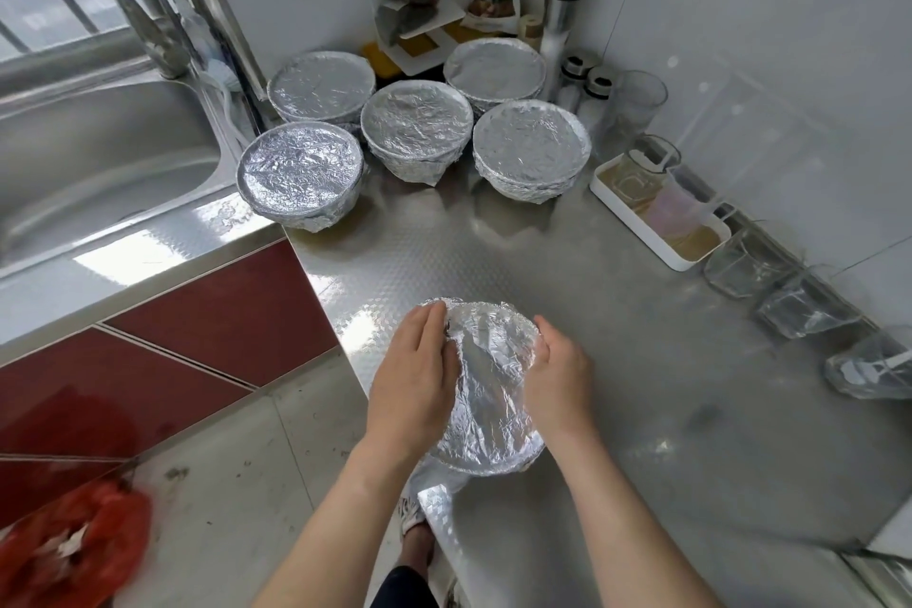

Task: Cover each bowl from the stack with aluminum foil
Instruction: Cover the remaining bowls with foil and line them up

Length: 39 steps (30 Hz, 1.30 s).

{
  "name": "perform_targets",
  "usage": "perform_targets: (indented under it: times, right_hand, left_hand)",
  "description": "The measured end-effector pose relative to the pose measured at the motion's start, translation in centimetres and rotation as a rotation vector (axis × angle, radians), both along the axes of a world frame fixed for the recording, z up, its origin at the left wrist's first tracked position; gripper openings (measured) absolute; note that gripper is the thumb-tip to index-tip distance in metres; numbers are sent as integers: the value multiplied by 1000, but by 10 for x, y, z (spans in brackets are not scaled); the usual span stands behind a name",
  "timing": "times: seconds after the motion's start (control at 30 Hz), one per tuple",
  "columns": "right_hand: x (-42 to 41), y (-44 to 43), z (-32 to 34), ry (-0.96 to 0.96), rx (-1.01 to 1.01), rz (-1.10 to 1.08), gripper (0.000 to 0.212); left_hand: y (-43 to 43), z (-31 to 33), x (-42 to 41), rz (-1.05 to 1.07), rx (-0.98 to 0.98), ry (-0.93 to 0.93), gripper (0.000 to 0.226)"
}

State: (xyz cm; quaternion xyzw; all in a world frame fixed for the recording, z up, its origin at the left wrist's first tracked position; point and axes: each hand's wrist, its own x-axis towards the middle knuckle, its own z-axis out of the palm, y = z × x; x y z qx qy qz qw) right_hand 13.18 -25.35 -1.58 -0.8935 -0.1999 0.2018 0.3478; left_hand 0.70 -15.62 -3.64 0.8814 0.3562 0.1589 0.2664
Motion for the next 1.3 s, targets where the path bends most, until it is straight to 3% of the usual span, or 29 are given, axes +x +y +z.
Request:
perform_targets:
  times: [0.1,0.27,0.4,0.53,0.7,0.83,0.97,1.17,1.3]
  right_hand:
    - [0,-5,-5,30,70,-21,39]
    - [7,-8,-4,451,310,-235,63]
    - [18,-3,-7,616,301,-251,59]
    - [16,4,2,550,297,-129,44]
    - [16,4,-9,340,217,18,25]
    - [14,3,-19,171,140,44,45]
    - [7,0,-22,63,108,6,36]
    - [-7,-13,-5,171,207,-159,32]
    - [4,-7,2,259,221,-102,47]
  left_hand:
    - [4,3,-1,-53,-13,1,44]
    - [12,8,0,-58,126,123,51]
    - [-12,17,-3,48,126,244,60]
    - [-29,9,-1,54,71,251,70]
    - [-20,0,2,36,115,231,66]
    - [-16,0,2,-10,116,220,65]
    - [-9,-2,1,-65,120,172,60]
    - [14,9,4,-207,114,176,55]
    - [-5,15,-2,-48,228,261,57]
